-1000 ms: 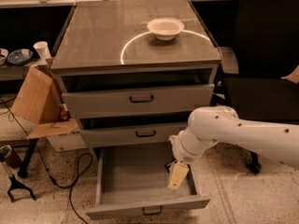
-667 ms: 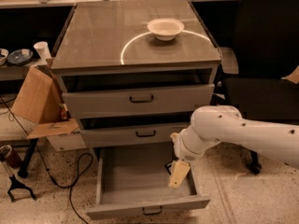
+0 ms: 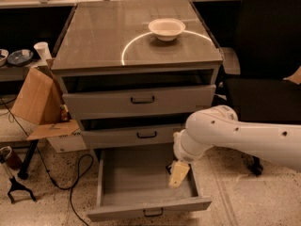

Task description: Pick rxbar blueberry from bottom drawer and place on counter

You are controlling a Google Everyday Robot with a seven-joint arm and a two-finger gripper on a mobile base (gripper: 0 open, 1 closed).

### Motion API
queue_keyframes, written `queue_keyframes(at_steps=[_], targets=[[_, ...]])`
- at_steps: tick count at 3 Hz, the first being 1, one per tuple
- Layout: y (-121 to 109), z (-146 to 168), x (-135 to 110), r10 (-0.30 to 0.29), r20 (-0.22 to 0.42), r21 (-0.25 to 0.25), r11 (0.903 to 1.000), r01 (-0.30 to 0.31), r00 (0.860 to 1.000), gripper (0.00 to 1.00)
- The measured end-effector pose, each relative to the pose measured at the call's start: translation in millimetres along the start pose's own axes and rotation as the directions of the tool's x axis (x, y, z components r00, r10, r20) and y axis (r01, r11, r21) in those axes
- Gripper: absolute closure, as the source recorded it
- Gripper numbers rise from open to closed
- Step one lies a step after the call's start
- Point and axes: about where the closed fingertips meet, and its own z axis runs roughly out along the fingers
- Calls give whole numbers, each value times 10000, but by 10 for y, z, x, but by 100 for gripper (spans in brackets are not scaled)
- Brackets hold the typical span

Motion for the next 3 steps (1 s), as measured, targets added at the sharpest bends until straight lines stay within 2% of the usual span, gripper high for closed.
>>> queue_keyframes(at_steps=[1,2,3], targets=[[-318,181,231,388,-89,757,9964,-380,9992,0],[-771,652,654,1039,596,814,9907,-1086,9928,0],[-933,1046,1035,1075,1233,528,9920,-1147,9865,0]])
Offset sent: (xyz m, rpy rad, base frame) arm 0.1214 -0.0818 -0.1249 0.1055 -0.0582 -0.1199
